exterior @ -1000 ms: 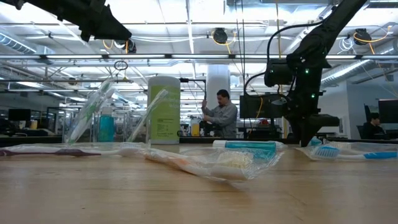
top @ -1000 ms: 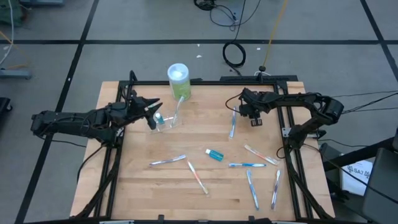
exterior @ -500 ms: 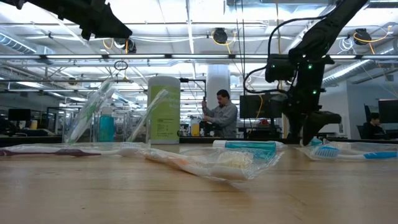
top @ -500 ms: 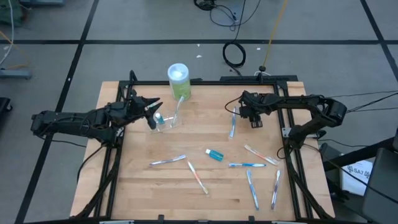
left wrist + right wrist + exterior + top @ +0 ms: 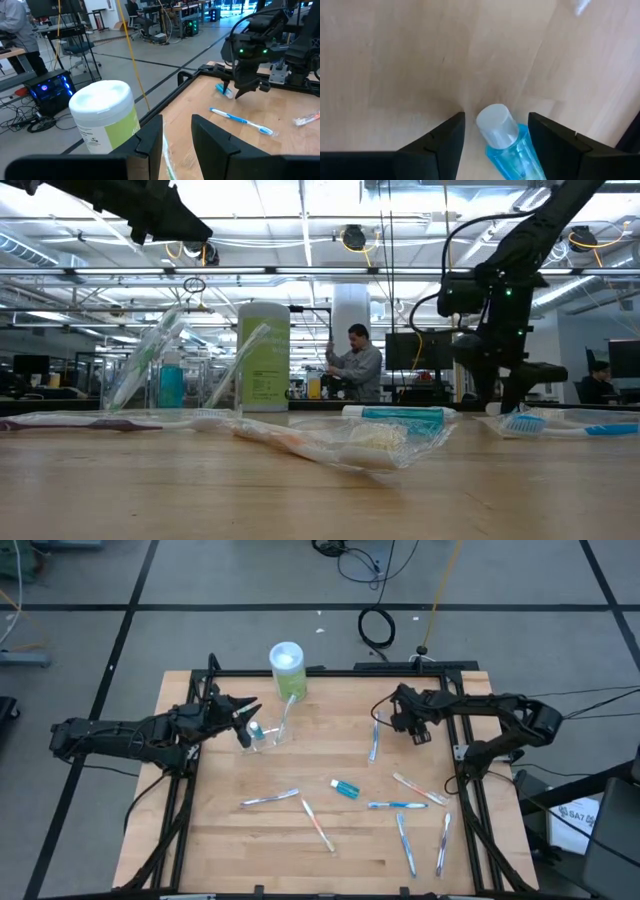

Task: Pick & Place toothbrushing station
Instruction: Put the top blue mouthwash into the transparent organizer

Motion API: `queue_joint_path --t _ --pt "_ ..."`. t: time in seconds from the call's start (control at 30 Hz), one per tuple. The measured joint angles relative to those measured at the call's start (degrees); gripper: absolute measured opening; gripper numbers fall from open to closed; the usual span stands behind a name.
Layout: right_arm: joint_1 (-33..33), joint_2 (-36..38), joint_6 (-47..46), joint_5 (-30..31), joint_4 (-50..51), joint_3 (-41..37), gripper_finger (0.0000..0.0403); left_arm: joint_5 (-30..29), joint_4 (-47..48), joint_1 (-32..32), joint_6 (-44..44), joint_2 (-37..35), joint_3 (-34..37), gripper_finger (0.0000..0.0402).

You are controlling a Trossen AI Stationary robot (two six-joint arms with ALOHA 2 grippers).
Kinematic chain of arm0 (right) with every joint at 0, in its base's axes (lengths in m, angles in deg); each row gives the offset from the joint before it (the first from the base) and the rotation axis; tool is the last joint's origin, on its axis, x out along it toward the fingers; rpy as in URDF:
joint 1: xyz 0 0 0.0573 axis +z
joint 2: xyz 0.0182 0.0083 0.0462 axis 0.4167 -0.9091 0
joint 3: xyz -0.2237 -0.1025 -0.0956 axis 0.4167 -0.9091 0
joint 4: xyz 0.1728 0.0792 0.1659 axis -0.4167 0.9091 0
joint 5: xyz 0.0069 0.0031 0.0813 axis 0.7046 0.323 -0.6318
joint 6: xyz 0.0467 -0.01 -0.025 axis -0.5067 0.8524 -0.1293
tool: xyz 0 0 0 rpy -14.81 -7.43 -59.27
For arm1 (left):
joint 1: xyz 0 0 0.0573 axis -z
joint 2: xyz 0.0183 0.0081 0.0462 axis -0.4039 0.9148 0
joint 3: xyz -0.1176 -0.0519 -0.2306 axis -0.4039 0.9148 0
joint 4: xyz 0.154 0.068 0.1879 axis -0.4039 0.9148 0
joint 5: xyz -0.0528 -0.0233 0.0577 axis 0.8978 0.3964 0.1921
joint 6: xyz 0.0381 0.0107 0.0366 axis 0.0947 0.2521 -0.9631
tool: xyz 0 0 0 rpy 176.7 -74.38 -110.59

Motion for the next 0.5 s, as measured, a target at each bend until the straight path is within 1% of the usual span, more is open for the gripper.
queue_joint_path --t 0.23,0.33,0.5 --pt "-1.6 0.0 3.3 -0.6 -1.3 -1.2 0.0209 0.0 0.0 0.0 0.0 0.0 0.0 0.0108" --pt "-2.9 0.0 3.2 -1.2 -1.3 -1.2 0.0191 0.0 0.0 0.0 0.0 0.0 0.0 0.0108" --pt "-4.9 -0.1 3.2 -1.8 -1.4 -1.3 0.0147 0.0 -0.7 0.0 0.0 0.0 0.0 0.0108"
